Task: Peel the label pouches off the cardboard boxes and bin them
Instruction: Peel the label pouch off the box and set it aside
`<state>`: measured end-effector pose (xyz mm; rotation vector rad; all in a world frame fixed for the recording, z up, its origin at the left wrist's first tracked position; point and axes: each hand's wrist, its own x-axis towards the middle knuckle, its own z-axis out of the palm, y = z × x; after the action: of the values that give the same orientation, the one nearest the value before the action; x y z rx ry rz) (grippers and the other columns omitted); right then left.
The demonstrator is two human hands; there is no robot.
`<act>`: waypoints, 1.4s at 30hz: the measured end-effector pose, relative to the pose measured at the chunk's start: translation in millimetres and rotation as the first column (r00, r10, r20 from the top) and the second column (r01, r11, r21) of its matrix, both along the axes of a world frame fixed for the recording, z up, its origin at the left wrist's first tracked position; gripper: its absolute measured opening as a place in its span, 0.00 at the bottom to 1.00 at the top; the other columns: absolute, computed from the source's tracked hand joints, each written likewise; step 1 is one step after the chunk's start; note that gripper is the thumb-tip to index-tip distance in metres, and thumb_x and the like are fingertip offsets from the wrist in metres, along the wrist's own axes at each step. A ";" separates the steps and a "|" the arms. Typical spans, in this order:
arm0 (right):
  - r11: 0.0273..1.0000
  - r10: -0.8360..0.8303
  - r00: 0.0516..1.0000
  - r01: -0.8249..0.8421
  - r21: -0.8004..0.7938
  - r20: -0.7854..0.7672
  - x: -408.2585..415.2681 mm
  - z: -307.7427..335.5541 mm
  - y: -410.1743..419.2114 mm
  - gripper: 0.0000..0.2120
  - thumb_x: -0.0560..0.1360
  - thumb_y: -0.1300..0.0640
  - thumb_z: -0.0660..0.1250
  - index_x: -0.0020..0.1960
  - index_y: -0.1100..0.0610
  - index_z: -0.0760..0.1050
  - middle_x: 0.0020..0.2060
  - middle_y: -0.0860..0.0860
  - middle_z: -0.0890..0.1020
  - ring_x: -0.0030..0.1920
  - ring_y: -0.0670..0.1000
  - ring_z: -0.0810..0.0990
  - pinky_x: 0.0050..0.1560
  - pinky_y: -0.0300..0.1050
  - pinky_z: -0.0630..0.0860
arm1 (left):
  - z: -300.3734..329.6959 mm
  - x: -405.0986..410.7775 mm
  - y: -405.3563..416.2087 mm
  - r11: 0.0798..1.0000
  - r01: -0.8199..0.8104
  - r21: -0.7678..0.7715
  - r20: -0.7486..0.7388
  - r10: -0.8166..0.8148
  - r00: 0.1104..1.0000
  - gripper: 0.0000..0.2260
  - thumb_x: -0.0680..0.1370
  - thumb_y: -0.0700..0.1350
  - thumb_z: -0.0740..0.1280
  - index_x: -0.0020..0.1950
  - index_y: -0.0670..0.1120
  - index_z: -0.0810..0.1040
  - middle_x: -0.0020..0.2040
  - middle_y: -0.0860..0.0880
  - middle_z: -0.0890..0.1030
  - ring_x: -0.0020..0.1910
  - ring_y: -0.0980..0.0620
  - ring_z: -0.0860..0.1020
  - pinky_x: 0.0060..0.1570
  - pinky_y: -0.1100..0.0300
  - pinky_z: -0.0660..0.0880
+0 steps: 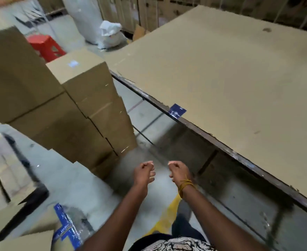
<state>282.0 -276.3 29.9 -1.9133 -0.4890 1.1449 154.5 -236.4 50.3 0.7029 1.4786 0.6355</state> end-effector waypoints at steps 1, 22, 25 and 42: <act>0.999 0.034 0.999 -0.034 0.021 0.011 -0.4 4.7 13.0 0.07 0.76 0.56 0.68 0.39 0.52 0.78 0.34 0.51 0.79 0.30 0.50 0.77 0.32 0.40 0.71 | 5.8 -3.0 9.6 0.999 -0.038 0.016 0.008 0.038 0.999 0.05 0.81 0.37 0.63 0.55 0.43 0.78 0.38 0.46 0.76 0.28 0.53 0.72 0.29 0.63 0.67; 0.716 0.597 0.802 -0.553 0.425 0.038 -49.5 133.5 252.0 0.04 0.79 0.56 0.68 0.52 0.52 0.81 0.46 0.49 0.84 0.42 0.47 0.81 0.40 0.41 0.80 | 139.2 -51.5 166.4 0.721 -0.532 0.445 0.032 0.580 0.814 0.09 0.82 0.41 0.64 0.61 0.47 0.80 0.50 0.48 0.83 0.48 0.51 0.81 0.45 0.58 0.79; 0.658 0.633 0.773 -0.574 0.487 0.055 -71.2 153.1 268.2 0.03 0.78 0.56 0.69 0.52 0.52 0.80 0.43 0.51 0.83 0.40 0.49 0.79 0.37 0.41 0.76 | 163.2 -68.3 170.6 0.653 -0.552 0.518 0.035 0.629 0.777 0.09 0.82 0.42 0.64 0.60 0.50 0.79 0.53 0.49 0.83 0.52 0.53 0.81 0.45 0.60 0.78; 0.375 0.457 0.818 -0.533 0.759 0.349 -241.8 275.6 382.6 0.04 0.78 0.51 0.68 0.53 0.46 0.78 0.51 0.47 0.80 0.47 0.41 0.78 0.45 0.32 0.74 | 289.7 -267.0 280.7 0.295 -0.138 0.946 -0.185 0.835 0.519 0.09 0.79 0.48 0.68 0.59 0.53 0.81 0.58 0.52 0.79 0.55 0.60 0.77 0.47 0.74 0.71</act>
<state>40.1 106.3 305.5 -0.9296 -1.4636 0.8940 -112.4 44.3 340.0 1.3171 2.1016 1.9758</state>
